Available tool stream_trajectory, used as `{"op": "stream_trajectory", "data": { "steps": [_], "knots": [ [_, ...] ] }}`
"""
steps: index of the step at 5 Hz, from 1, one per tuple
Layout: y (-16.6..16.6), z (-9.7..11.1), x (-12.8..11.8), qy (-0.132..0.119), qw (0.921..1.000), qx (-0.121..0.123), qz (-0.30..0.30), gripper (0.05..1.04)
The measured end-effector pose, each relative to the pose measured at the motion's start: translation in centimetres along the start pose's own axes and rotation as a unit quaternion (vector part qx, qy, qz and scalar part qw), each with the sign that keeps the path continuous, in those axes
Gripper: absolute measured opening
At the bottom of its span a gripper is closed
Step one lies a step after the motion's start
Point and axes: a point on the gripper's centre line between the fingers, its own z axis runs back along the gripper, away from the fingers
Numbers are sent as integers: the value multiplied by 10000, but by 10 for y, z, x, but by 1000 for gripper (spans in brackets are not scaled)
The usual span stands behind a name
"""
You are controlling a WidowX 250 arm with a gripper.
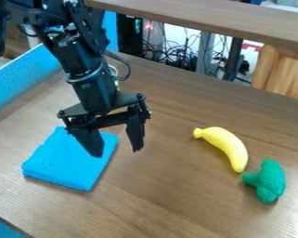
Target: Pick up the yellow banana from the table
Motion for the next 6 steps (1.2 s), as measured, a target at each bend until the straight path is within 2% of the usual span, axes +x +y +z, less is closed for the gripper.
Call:
{"op": "stream_trajectory", "data": {
  "steps": [1, 2, 3, 4, 5, 6],
  "knots": [
    [2, -4, -2, 74, 10000, 34, 32, 1001],
    [-8, -10, 3, -60, 9997, -146, 198, 1001],
    [-32, -20, 0, -177, 9995, -266, 3, 1001],
    [-67, -25, 7, -250, 9986, -455, -32, 1001],
    [-101, -31, 16, -346, 9990, -268, 79, 1001],
    [-128, -30, 30, -561, 9972, 0, 494, 1001]
  ]
}}
